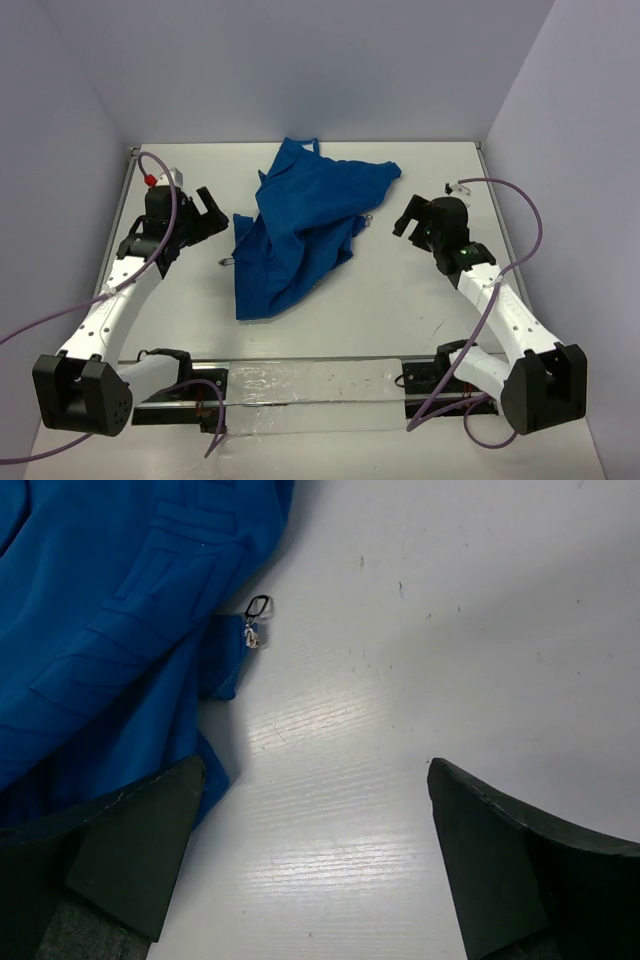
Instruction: Zip up the jacket
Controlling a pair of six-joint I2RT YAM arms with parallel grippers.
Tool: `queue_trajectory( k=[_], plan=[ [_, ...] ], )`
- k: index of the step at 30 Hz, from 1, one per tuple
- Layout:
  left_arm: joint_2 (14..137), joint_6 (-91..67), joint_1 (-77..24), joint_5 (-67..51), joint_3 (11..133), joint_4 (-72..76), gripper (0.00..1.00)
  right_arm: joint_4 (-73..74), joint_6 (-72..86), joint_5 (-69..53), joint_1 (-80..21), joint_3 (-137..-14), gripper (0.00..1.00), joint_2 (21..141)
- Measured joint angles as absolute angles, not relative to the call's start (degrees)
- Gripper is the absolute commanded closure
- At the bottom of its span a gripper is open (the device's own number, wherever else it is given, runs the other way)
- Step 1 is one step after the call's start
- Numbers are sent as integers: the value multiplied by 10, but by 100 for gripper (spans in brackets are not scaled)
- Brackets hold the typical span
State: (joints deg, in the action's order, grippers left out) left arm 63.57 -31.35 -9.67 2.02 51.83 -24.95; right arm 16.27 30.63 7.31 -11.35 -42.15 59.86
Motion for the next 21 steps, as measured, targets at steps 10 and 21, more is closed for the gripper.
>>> queue_trajectory(
  k=[10, 21],
  plan=[
    [645, -310, -125, -2, 520, -248, 3, 149, 311, 63, -115, -412, 0, 583],
    [680, -305, -229, 11, 544, -241, 2, 144, 311, 53, -115, -409, 0, 587]
  ],
)
